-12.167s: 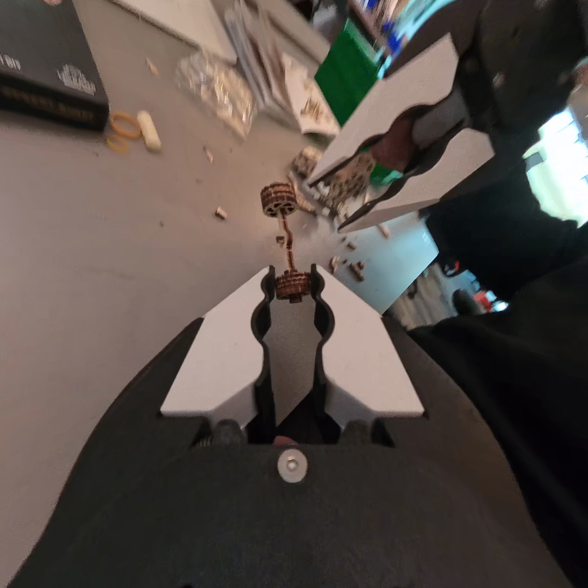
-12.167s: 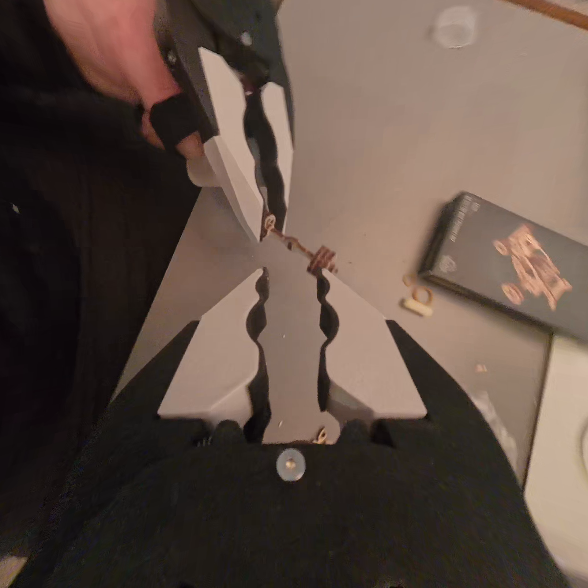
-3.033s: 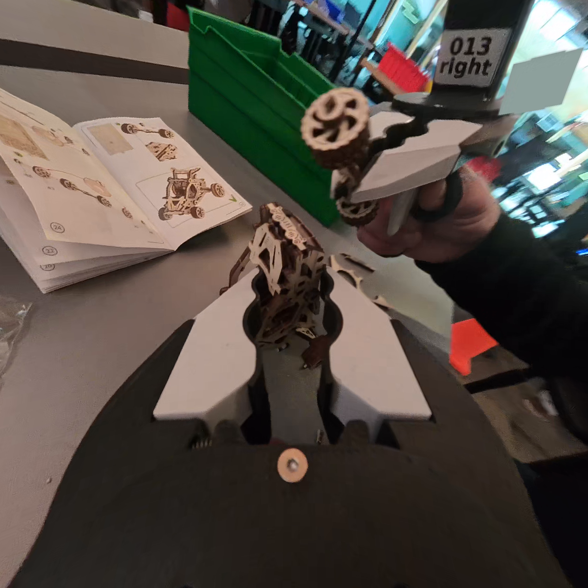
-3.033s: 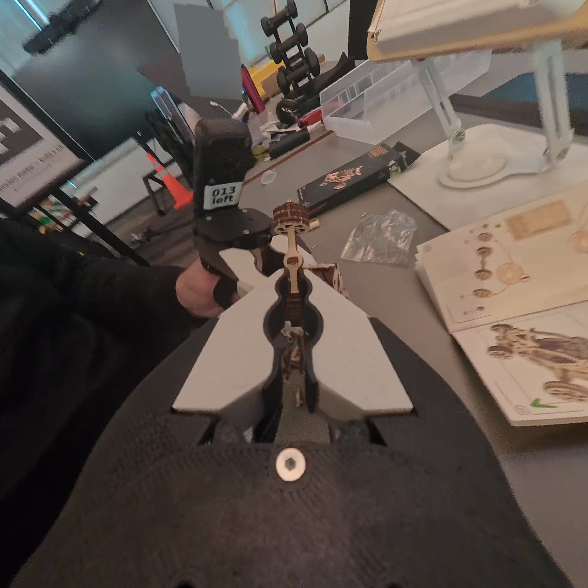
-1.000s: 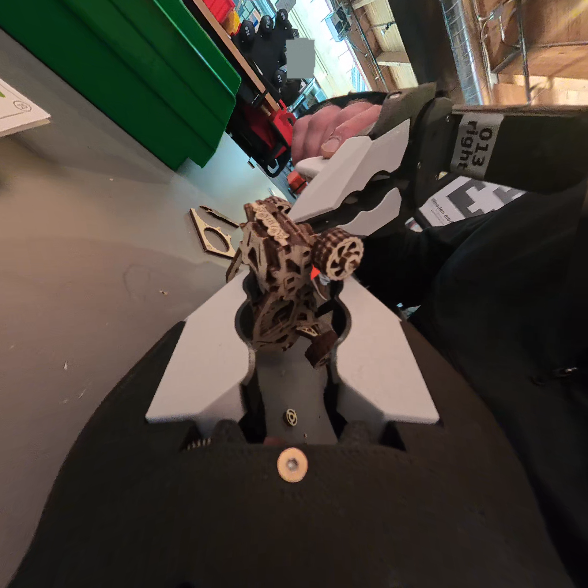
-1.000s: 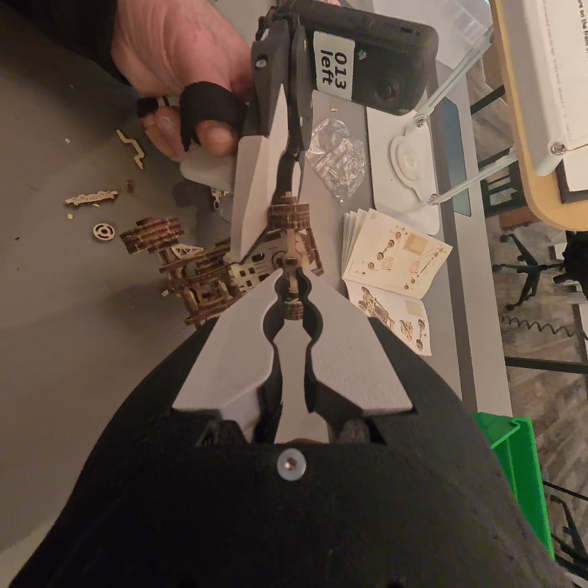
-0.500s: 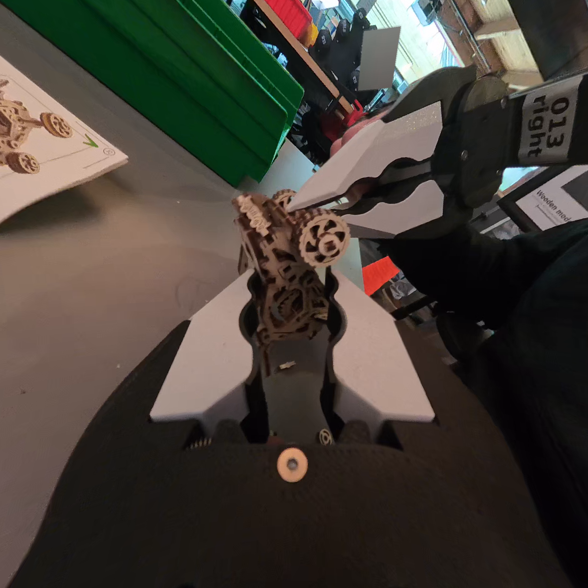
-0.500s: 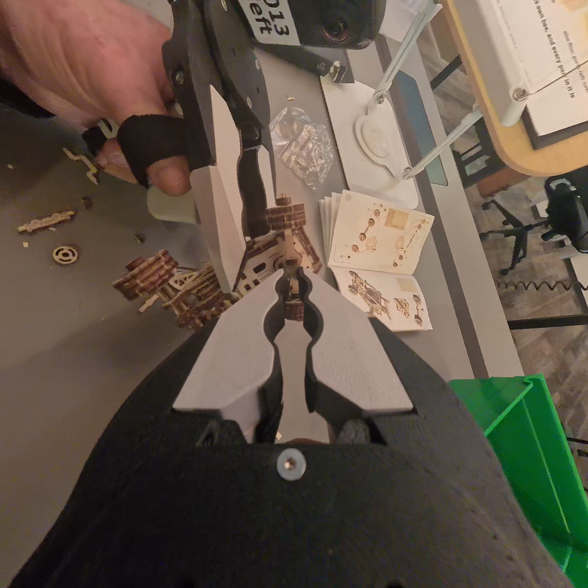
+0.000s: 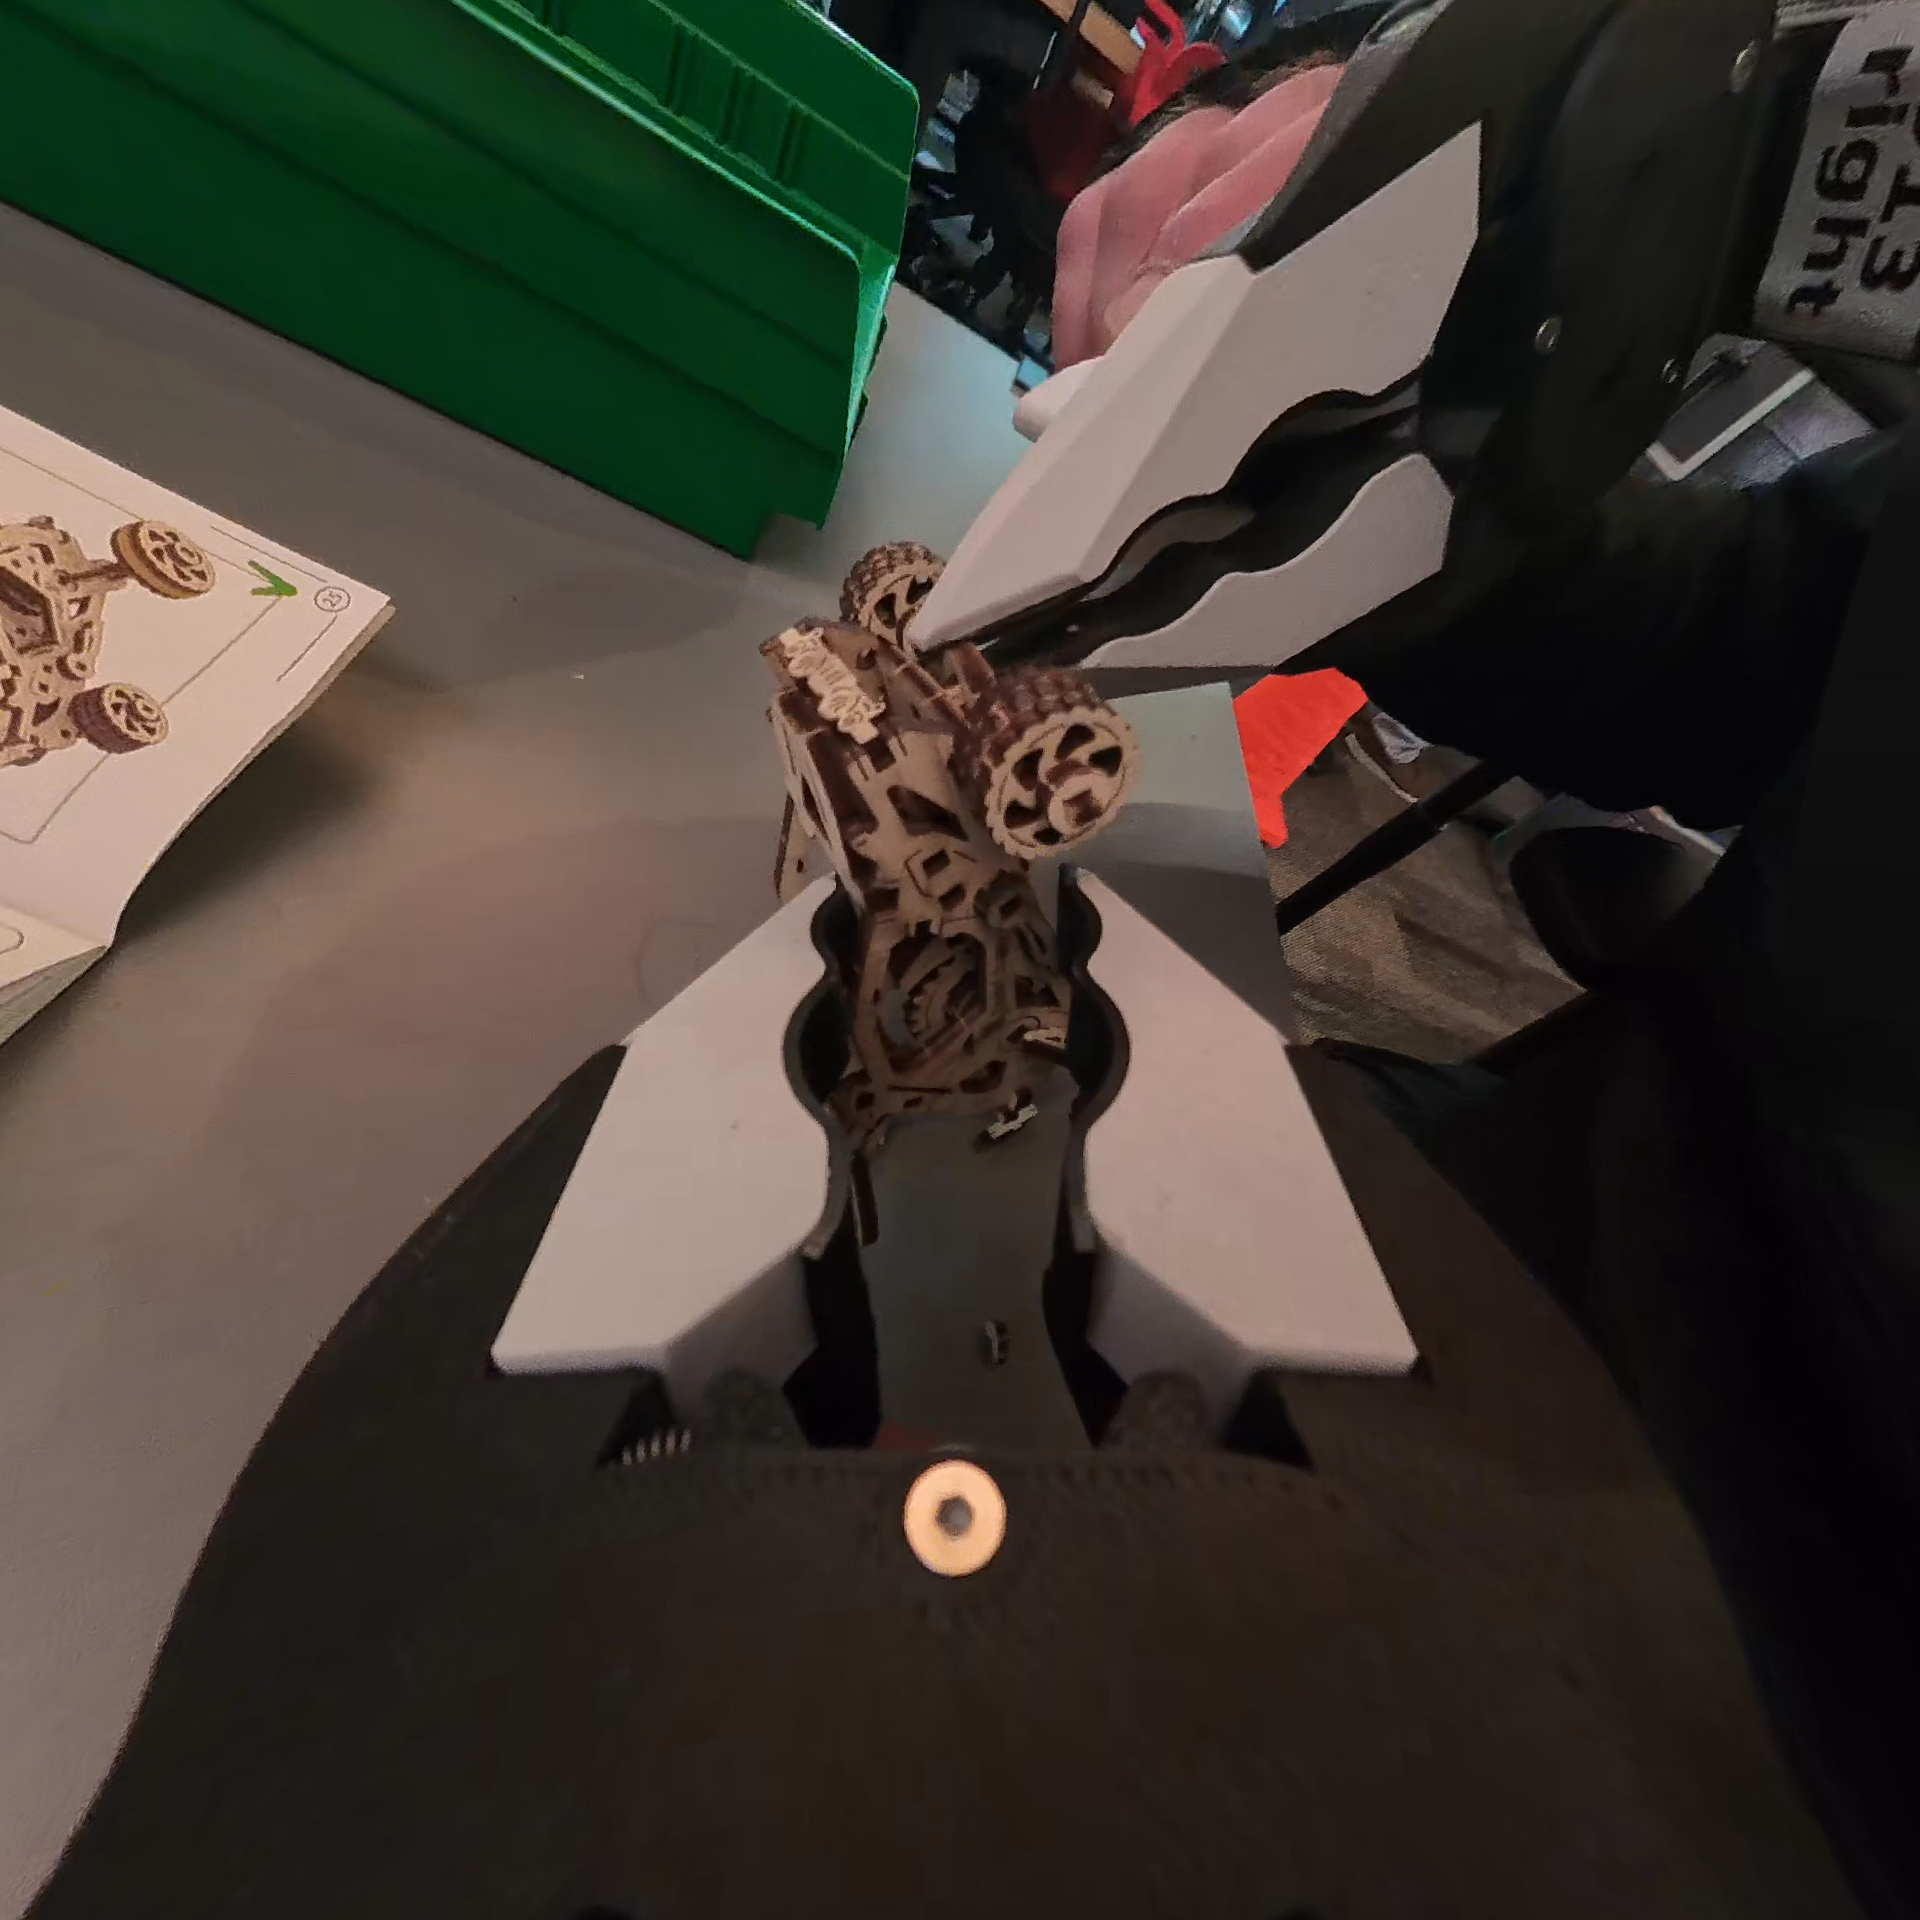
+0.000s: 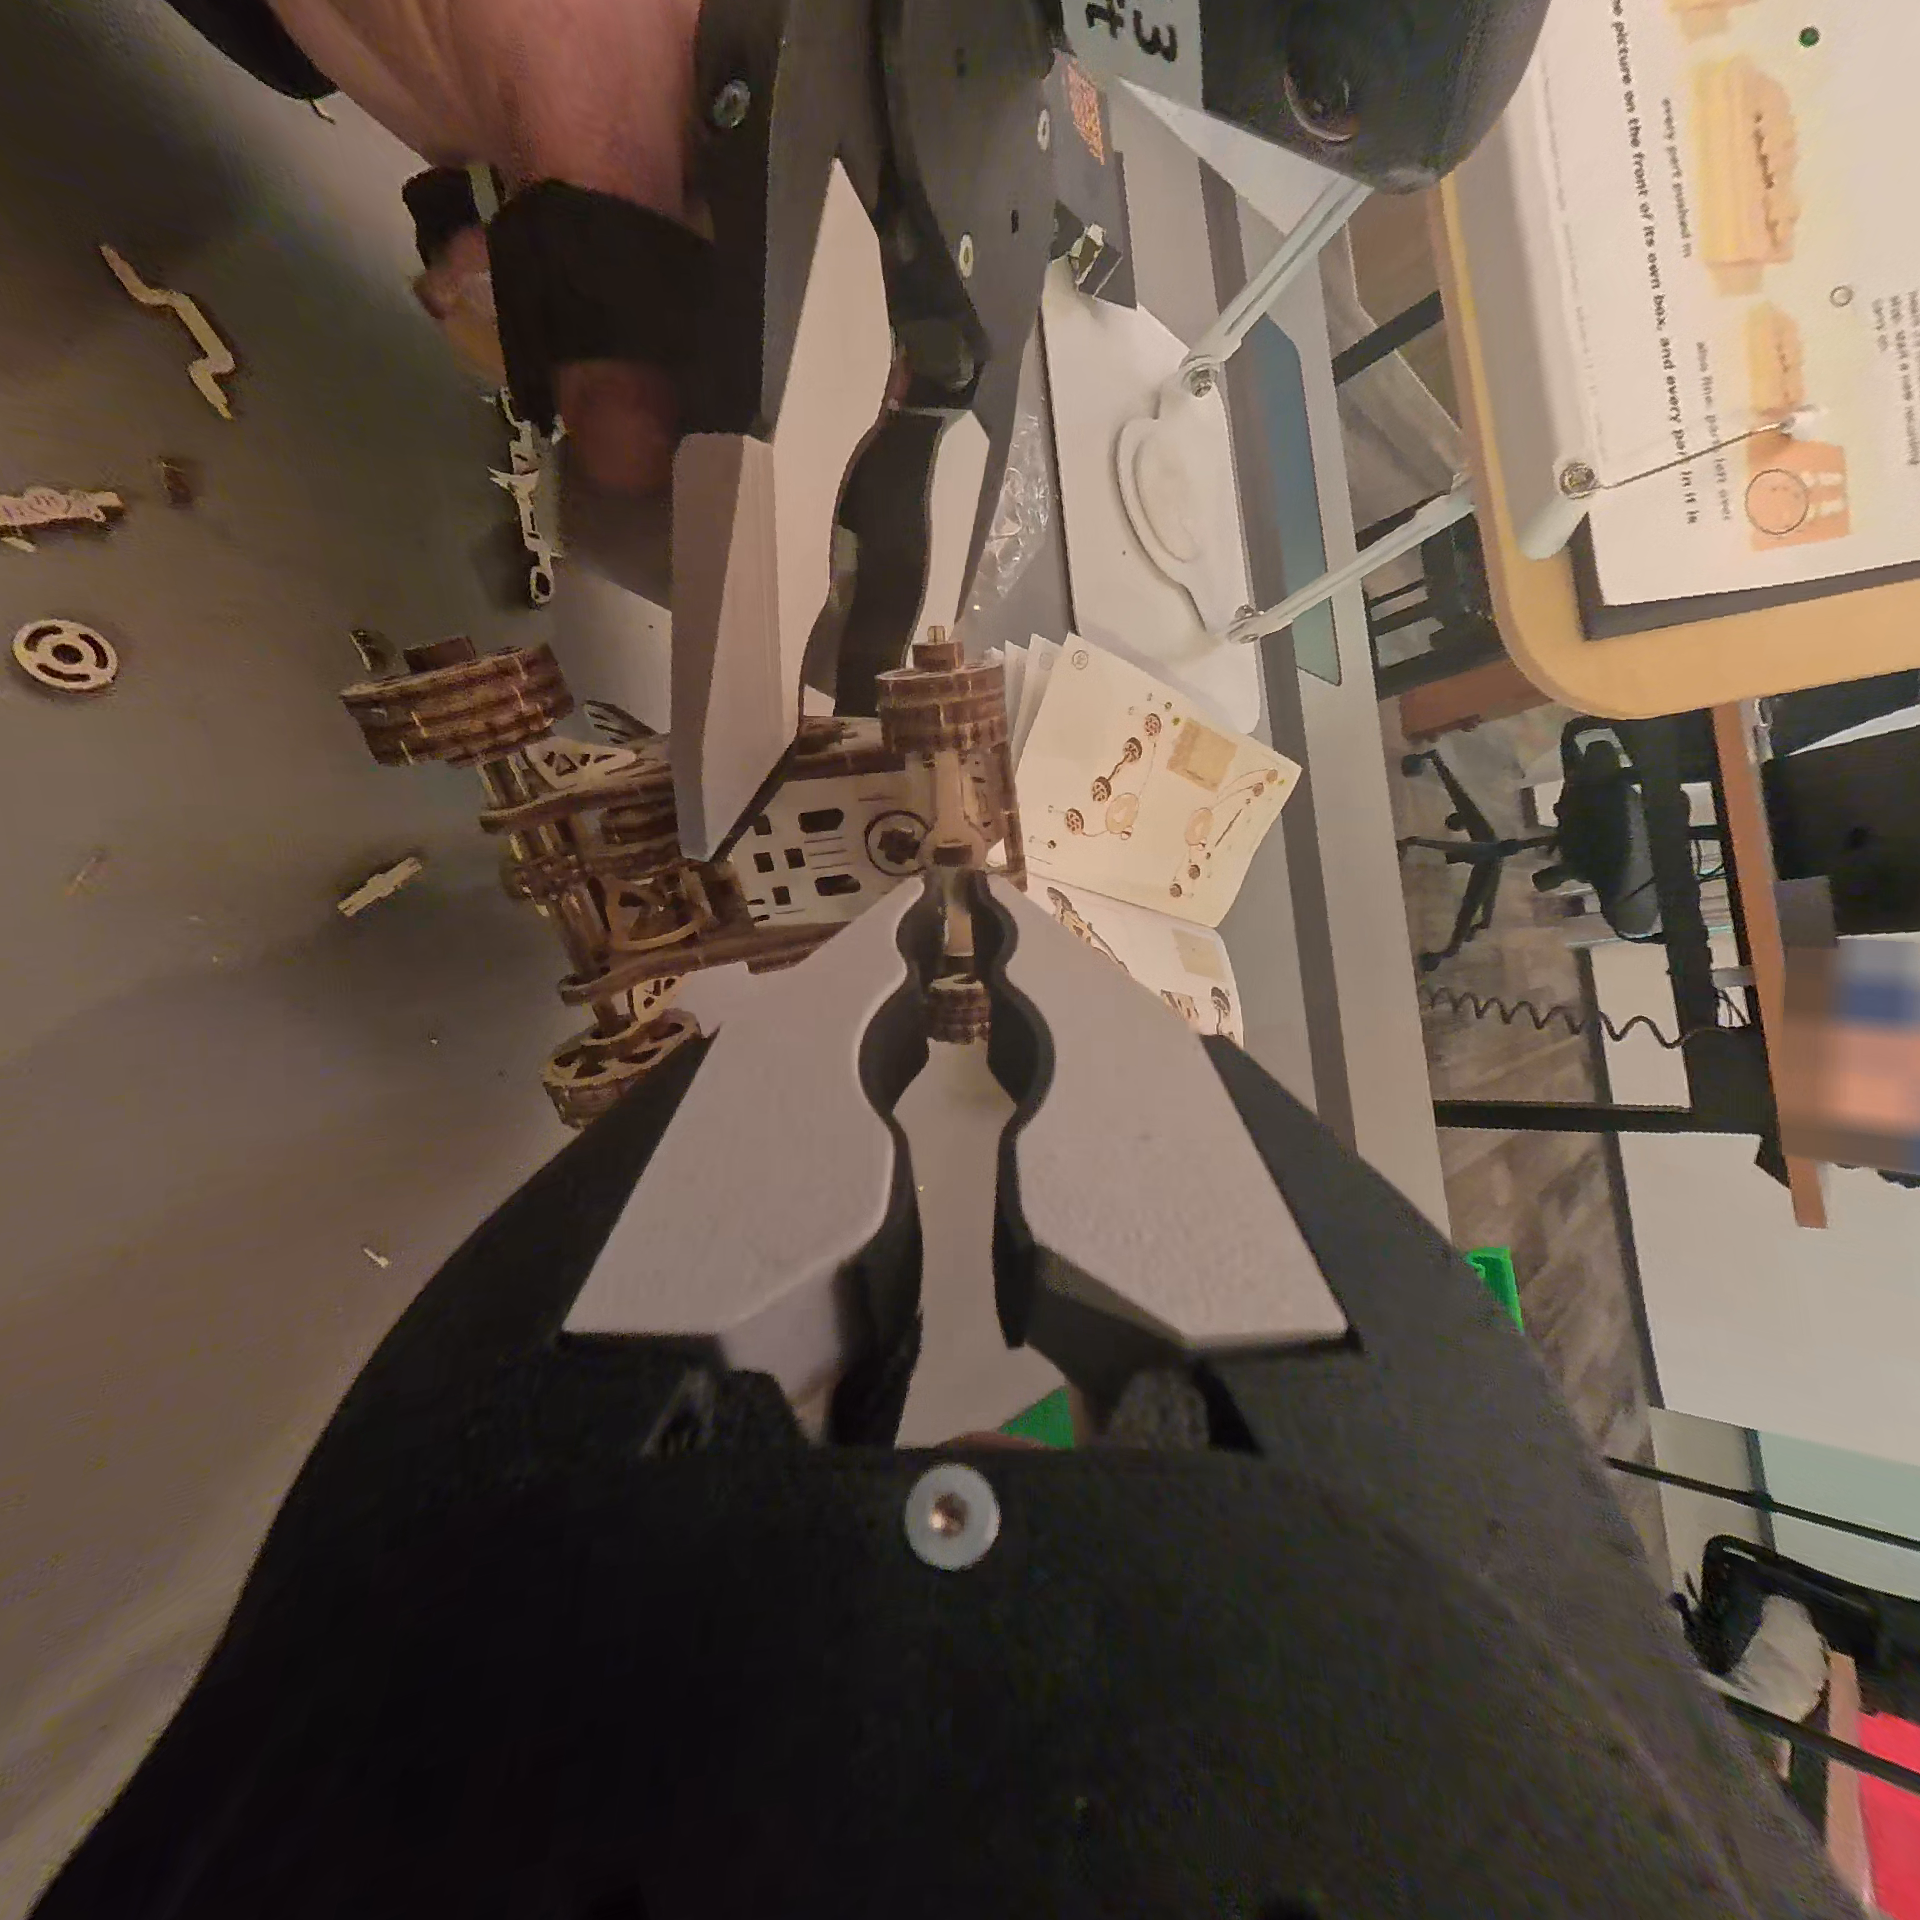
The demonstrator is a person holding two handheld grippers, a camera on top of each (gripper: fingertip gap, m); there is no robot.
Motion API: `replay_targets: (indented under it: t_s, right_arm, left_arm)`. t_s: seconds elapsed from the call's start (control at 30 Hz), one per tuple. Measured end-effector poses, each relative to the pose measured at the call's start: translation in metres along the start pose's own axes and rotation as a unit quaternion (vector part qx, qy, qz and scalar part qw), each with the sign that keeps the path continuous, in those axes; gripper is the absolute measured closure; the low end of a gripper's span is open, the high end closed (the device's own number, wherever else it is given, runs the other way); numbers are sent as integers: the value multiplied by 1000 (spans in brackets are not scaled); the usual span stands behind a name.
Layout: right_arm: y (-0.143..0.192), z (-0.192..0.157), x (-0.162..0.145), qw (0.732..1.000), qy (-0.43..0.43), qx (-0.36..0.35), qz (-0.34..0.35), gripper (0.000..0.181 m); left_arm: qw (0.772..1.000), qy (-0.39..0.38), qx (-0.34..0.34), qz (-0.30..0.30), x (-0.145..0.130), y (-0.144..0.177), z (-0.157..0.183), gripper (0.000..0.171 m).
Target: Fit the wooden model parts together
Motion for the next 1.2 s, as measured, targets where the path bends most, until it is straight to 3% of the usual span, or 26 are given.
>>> replay_targets:
  t_s: [0.43, 1.2]
  right_arm:
    - [-2, 2, 0, 997, 56, -25, -45, 179]
    - [-11, -3, 6, 979, 28, -119, -166, 181]
  left_arm:
    - [1000, 1, 15, -21, 6, -4, -2, 137]
    - [986, -6, 153, -65, 17, -17, 7, 136]
Point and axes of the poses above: each gripper's, where its closed fingertips meet, y back along the fingers, x out of its top, z = x × y across the jaws, the point moved 9 cm from there along y, back along the fingers, and after that the axes turned 10 degrees about -y, right-handed, at the moved point
